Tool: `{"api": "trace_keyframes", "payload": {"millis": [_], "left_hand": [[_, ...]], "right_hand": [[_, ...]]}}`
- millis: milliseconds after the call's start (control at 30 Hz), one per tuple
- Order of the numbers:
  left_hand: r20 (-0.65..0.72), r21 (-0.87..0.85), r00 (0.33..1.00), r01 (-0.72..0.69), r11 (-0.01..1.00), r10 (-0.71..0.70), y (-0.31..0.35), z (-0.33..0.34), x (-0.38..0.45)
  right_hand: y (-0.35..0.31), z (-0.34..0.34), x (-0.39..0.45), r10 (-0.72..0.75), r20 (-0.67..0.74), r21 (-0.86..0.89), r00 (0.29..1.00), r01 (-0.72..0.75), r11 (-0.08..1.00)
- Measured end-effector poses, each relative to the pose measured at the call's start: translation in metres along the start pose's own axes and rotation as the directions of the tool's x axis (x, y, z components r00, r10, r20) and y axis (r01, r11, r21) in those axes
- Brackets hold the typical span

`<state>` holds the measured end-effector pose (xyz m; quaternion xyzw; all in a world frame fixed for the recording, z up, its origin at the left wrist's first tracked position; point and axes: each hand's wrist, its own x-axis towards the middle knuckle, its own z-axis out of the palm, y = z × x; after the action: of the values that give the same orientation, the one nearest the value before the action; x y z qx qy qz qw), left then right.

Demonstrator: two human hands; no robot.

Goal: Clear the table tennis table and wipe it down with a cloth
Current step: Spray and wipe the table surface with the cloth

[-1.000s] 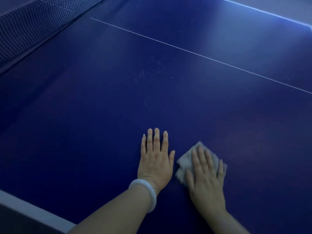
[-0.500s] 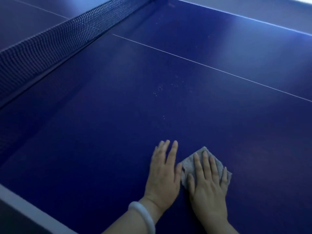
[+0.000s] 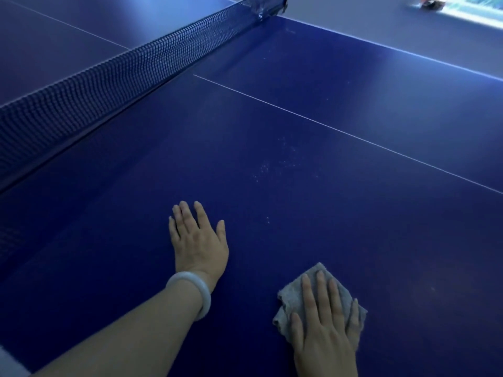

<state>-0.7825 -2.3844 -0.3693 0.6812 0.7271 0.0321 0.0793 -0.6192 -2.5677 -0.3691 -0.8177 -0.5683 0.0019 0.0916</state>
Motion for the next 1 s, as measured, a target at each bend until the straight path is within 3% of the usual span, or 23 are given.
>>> {"api": "trace_keyframes", "payload": {"millis": [67, 133, 200, 300, 367, 400, 467, 533, 567, 600, 633, 700, 800, 867, 933, 1000], "left_hand": [[-0.003, 0.009, 1.0, -0.003, 1.0, 0.003, 0.0, -0.001, 0.001], [-0.001, 0.027, 1.0, 0.001, 1.0, -0.001, 0.001, -0.001, 0.002], [0.001, 0.038, 1.0, 0.01, 0.999, -0.01, 0.002, -0.001, 0.002], [-0.01, 0.049, 1.0, 0.016, 0.999, -0.015, 0.003, 0.0, 0.003], [-0.008, 0.053, 1.0, 0.019, 0.998, -0.019, 0.003, 0.0, 0.003], [-0.003, 0.052, 1.0, 0.02, 0.998, -0.02, 0.004, -0.001, 0.003], [0.001, 0.053, 1.0, 0.022, 0.998, -0.022, 0.004, -0.001, 0.003], [0.005, 0.051, 1.0, 0.021, 0.998, -0.022, 0.004, -0.001, 0.004], [0.003, 0.052, 1.0, 0.019, 0.998, -0.02, 0.005, -0.001, 0.004], [-0.002, 0.052, 1.0, 0.017, 0.998, -0.017, 0.005, -0.002, 0.003], [-0.005, 0.05, 1.0, 0.017, 0.999, -0.016, 0.005, -0.002, 0.003], [-0.004, 0.05, 1.0, 0.016, 0.999, -0.016, 0.004, -0.002, 0.002], [-0.012, 0.058, 1.0, 0.017, 0.998, -0.016, 0.004, 0.0, 0.003], [-0.013, 0.066, 1.0, 0.018, 0.998, -0.017, 0.005, 0.0, 0.003], [0.001, 0.069, 1.0, 0.019, 0.997, -0.019, 0.005, -0.002, 0.003], [0.011, 0.084, 1.0, 0.022, 0.996, -0.023, 0.006, -0.002, 0.003]], "right_hand": [[0.006, 0.0, 0.016, -0.152, 0.036, -0.01, 0.988, 0.153, 0.988], [0.028, -0.002, 0.047, -0.158, 0.077, -0.055, 0.984, 0.163, 0.985], [0.063, -0.003, 0.088, 0.06, 0.091, -0.088, 0.994, -0.052, 0.995], [0.091, -0.006, 0.153, 0.496, 0.105, 0.001, 0.862, -0.499, 0.867], [0.074, -0.003, 0.187, 0.513, 0.126, 0.03, 0.849, -0.521, 0.853], [0.059, 0.001, 0.198, 0.432, 0.158, 0.041, 0.888, -0.443, 0.896], [0.026, 0.01, 0.206, 0.08, 0.194, 0.067, 0.978, -0.095, 0.993], [0.014, 0.016, 0.203, -0.284, 0.212, 0.05, 0.935, 0.279, 0.959], [0.021, 0.017, 0.207, -0.365, 0.228, 0.043, 0.903, 0.365, 0.93], [0.035, 0.017, 0.214, -0.353, 0.236, 0.046, 0.905, 0.352, 0.935], [0.053, 0.016, 0.222, -0.259, 0.23, 0.044, 0.938, 0.256, 0.966], [0.091, 0.011, 0.239, 0.074, 0.177, 0.035, 0.981, -0.082, 0.996], [0.112, 0.0, 0.271, 0.477, 0.159, 0.005, 0.864, -0.484, 0.875], [0.087, 0.001, 0.289, 0.525, 0.172, 0.014, 0.834, -0.535, 0.845], [0.045, 0.007, 0.299, 0.338, 0.2, 0.028, 0.92, -0.35, 0.936], [0.001, 0.019, 0.291, -0.047, 0.223, 0.038, 0.974, 0.04, 0.998]]}}
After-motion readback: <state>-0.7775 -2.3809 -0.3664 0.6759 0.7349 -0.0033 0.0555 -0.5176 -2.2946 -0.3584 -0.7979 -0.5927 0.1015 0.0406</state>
